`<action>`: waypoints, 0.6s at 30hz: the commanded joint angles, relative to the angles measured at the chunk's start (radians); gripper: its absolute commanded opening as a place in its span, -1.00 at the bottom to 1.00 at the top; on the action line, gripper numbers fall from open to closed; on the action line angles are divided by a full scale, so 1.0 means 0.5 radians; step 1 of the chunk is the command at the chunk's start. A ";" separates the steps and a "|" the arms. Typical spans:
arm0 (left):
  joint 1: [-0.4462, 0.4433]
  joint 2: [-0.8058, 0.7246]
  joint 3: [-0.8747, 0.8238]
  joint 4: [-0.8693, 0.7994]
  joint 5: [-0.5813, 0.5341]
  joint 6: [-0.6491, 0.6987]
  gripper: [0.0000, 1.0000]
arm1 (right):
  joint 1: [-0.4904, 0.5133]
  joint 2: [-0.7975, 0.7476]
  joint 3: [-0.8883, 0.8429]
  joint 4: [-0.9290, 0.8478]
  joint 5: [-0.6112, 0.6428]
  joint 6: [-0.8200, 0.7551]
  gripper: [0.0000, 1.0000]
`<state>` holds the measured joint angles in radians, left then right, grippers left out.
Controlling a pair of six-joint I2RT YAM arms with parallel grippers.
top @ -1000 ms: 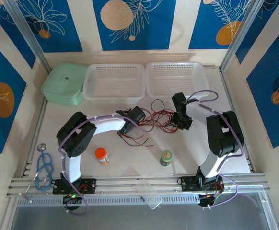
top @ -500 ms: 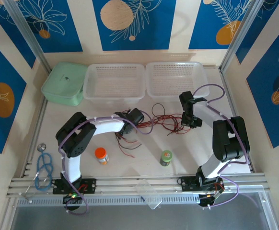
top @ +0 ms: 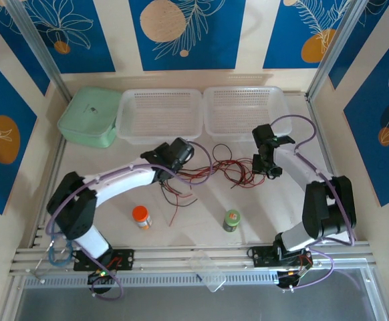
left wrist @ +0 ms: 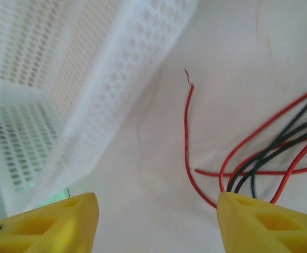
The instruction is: Untangle the cables
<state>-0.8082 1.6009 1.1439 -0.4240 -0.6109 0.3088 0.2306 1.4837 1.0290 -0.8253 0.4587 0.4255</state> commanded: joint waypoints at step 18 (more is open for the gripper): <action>-0.007 -0.595 -0.211 -0.190 0.353 -0.747 0.31 | 0.783 0.471 0.577 0.033 -0.580 0.217 0.04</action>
<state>-0.8082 1.3506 1.0824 -0.4950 -0.4545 0.0471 0.5991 1.6554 1.2758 -0.8188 0.2050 0.4904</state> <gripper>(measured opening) 0.654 0.520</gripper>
